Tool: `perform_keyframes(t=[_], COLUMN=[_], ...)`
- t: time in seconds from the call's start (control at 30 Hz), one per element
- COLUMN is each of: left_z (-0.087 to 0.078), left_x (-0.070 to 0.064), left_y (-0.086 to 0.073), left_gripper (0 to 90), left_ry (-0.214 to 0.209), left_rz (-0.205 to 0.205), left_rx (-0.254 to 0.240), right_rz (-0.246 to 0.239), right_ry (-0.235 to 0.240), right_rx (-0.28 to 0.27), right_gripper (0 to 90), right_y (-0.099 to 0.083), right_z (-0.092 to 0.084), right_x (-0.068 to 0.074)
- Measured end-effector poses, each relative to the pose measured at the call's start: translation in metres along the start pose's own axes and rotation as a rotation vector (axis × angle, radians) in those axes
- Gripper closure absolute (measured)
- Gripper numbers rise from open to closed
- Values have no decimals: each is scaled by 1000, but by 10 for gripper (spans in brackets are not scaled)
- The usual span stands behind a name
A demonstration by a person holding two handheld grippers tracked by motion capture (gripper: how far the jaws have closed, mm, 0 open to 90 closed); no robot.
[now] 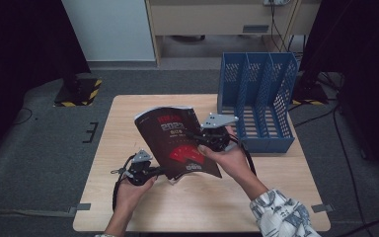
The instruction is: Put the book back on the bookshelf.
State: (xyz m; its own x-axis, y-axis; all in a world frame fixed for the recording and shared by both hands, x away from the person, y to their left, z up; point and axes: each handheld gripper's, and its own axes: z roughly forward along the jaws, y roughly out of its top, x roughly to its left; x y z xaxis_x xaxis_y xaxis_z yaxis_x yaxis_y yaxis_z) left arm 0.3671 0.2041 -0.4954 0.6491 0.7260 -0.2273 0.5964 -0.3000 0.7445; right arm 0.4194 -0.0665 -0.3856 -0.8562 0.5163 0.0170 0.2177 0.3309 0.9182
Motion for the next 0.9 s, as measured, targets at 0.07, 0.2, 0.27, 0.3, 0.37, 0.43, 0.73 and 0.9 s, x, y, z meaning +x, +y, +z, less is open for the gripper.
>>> perform_keyframes(t=[0.07, 0.2, 0.27, 0.3, 0.37, 0.43, 0.73, 0.9], left_z=[-1, -3, -4, -4, -5, -6, -17, -19], left_x=[1, 2, 1, 1, 1, 1, 6, 8], left_y=[0, 0, 1, 1, 2, 2, 2, 2], left_gripper=[880, 880, 880, 880, 880, 880, 881, 881], left_ry=[8, 24, 39, 45, 58, 63, 136, 155], left_rz=[1, 3, 12, 20, 28, 31, 41, 52], left_rx=[-2, -9, -11, -10, -7, -7, -36, -30], right_rz=[-1, -3, -8, -9, -10, -10, -19, -7], right_ry=[2, 3, 3, 0, 0, 1, 12, 11], right_rx=[2, 2, 0, -2, -4, -2, -7, -3], right_gripper=[867, 867, 866, 867, 866, 866, 865, 851], right_y=[0, 0, 0, 0, 0, -1, -5, -13], right_z=[1, 1, 1, 1, 2, 2, 3, 3], right_x=[0, 1, 1, 1, 1, 1, 2, 1])
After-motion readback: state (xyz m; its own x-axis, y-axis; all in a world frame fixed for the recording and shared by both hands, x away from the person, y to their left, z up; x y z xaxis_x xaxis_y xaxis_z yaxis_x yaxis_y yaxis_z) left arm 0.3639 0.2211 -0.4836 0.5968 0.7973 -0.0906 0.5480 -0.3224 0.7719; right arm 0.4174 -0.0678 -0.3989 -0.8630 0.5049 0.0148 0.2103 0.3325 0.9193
